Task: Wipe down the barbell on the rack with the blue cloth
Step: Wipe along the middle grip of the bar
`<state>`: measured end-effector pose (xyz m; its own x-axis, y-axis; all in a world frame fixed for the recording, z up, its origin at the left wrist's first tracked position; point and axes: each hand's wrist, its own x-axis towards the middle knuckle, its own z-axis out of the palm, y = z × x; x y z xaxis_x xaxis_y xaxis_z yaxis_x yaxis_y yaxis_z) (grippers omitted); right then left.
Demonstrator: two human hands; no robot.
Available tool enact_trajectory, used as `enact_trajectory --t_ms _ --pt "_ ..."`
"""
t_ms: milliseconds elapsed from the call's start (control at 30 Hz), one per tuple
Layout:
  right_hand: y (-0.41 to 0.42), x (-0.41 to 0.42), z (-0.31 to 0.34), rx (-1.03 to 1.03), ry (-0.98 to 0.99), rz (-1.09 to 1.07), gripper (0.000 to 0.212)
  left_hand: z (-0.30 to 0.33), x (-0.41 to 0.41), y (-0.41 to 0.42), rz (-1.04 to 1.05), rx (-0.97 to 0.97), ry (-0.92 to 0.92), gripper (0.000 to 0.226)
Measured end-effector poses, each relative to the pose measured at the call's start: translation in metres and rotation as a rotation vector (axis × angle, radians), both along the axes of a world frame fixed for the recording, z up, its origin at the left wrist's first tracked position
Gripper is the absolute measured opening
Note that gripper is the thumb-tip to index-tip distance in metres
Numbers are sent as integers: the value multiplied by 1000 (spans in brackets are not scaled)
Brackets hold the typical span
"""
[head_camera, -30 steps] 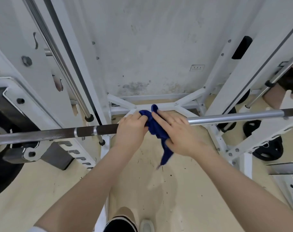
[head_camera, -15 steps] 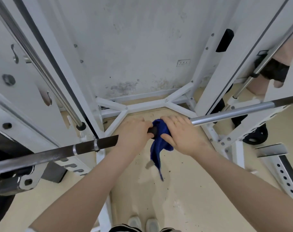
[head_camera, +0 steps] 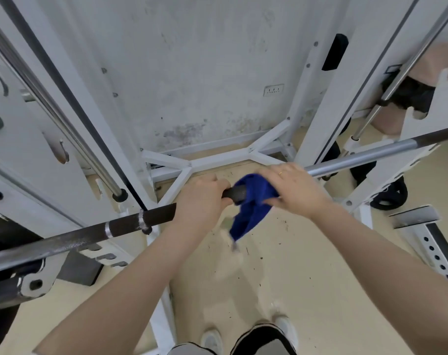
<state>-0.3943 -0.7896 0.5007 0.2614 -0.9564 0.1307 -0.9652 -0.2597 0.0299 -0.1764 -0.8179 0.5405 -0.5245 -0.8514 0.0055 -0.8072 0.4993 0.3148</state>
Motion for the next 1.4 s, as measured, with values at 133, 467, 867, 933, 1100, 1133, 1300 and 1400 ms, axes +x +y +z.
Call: enact_trajectory --t_ms 133,467,867,933,1100,1133,1300,1400 --pt "-2 -18 3 -21 89 -287 30 2 -5 1 26 -11 -33 25" --pt "-8 -34 -13 -195 71 -69 34 3 -32 7 225 -93 -284 20" --pt "-18 -55 -11 -148 -34 17 21 -11 -133 34 230 -130 65 42" --pt "-11 -97 -8 -75 -7 -60 20 -12 -145 33 237 -140 58 42" --pt "-2 -172 4 -17 41 -272 23 -15 -181 32 135 -107 44 34" --pt "-5 -167 5 -7 67 -301 23 -17 -187 32 130 -154 23 35" --pt "-1 -117 -21 -221 68 -45 36 -26 -202 30 227 -323 -66 35" --pt "-6 -157 -6 -115 13 -9 29 -27 -203 36 243 -285 -62 32"
